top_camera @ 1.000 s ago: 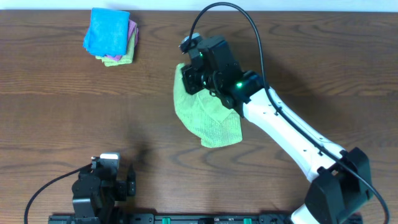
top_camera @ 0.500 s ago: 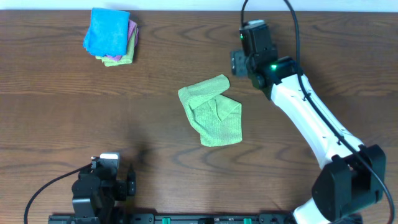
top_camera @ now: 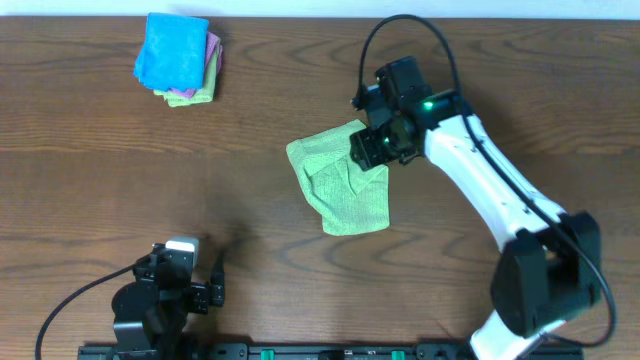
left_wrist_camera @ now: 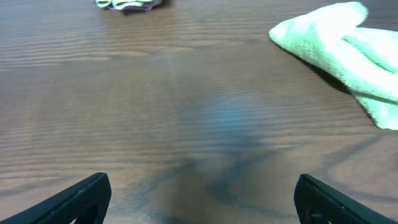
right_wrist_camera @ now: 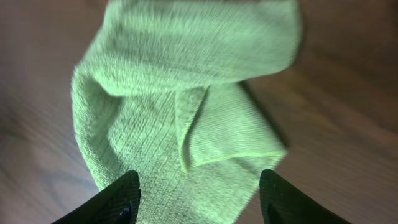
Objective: Fold the cloth
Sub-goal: 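Grasp the cloth corner with the right gripper and pull it flat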
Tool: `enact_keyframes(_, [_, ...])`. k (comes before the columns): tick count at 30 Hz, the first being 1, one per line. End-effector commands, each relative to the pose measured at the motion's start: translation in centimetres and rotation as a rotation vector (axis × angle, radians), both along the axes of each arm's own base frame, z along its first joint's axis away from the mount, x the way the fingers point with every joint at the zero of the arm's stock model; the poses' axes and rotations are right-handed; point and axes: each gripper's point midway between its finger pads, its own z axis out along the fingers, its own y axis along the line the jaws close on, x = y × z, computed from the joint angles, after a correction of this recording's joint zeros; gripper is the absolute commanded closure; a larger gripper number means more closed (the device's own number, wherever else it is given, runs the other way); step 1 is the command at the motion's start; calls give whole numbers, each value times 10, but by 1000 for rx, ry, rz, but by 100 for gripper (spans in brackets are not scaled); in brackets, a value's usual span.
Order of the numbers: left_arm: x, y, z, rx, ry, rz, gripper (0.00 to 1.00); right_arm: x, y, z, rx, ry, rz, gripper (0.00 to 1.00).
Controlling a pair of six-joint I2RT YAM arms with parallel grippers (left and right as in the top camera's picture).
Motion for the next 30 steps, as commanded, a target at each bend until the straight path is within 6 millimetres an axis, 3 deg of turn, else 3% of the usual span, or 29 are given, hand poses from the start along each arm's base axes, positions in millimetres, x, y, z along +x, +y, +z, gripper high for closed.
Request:
enact_keyframes(1, [0, -9, 1, -40, -7, -35, 5, -12, 20, -14, 41, 57, 103, 37])
enact_keyframes(9, [0, -8, 1, -55, -2, -20, 5, -26, 30, -46, -1, 138, 153, 37])
enact_keyframes(14, [0, -8, 1, -55, -2, -20, 5, -34, 32, -64, -35, 182, 167, 45])
enact_keyframes(22, [0, -8, 1, -56, -2, -20, 5, -23, 32, -71, -81, 126, 168, 45])
enact_keyframes(30, [0, -8, 1, -56, -2, -20, 5, -17, 35, -85, -77, 128, 145, 53])
